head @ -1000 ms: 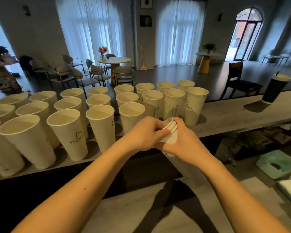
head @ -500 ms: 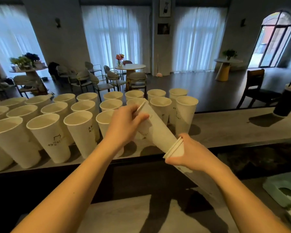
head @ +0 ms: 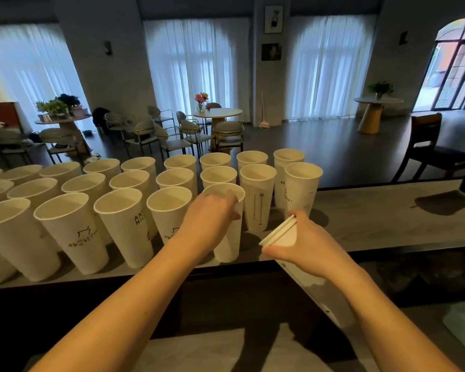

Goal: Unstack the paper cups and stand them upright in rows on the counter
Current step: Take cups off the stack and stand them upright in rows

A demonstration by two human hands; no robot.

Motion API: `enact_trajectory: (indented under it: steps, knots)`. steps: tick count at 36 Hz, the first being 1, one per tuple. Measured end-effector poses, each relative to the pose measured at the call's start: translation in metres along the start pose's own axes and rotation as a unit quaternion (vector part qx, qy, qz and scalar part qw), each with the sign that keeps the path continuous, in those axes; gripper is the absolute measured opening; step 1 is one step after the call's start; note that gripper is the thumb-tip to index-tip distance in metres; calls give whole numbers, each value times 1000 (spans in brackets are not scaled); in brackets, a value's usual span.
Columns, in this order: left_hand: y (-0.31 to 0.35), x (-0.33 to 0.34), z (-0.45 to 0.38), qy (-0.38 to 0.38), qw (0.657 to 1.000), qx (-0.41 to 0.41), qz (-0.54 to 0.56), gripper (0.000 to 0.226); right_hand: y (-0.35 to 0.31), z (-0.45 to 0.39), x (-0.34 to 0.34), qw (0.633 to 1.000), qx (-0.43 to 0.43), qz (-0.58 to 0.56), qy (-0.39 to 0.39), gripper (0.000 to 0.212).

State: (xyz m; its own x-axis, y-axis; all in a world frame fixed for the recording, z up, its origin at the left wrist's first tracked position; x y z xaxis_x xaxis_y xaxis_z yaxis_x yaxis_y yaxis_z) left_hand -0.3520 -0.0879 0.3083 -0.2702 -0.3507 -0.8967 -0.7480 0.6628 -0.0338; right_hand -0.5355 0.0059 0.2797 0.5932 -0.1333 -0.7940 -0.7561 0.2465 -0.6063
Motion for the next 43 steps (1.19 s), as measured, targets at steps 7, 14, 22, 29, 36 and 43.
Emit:
enact_trajectory:
  steps: [7, 14, 22, 29, 36, 43]
  knots:
    - [3, -18, -5, 9, 999, -30, 23, 47, -4, -1, -5, 999, -20, -31, 20, 102]
    - [47, -45, 2, -54, 952, 19, 302, 34, -3, 0, -5, 994, -56, -81, 39, 111]
    - [67, -31, 1, -182, 911, 18, 371, 16, 2, 5, -6, 991, -81, -92, 50, 109]
    - [68, -36, -10, -83, 915, -41, 392, 27, 22, 7, -12, 994, -66, -59, 65, 105]
    - [61, -65, -28, 62, 970, 7, 235, 35, 58, 0, -38, 990, 31, -53, 124, 111]
    - [75, -29, -35, -61, 994, 64, 61, 34, 50, -11, -45, 945, -18, -231, 231, 80]
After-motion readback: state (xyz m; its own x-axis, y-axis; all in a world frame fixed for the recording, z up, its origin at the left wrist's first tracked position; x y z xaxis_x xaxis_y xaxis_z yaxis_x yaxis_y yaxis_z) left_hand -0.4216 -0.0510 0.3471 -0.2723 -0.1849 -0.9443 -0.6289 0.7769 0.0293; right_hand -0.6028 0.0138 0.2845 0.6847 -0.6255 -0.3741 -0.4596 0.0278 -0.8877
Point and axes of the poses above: each hand's wrist, its own z-axis away from the middle knuckle, its own x-axis out of the palm, y = z × x, the point moved 1 cm from there along -z, towards the middle knuckle, and after that the axes turned 4 degrees about x, right-handed, at the moved point
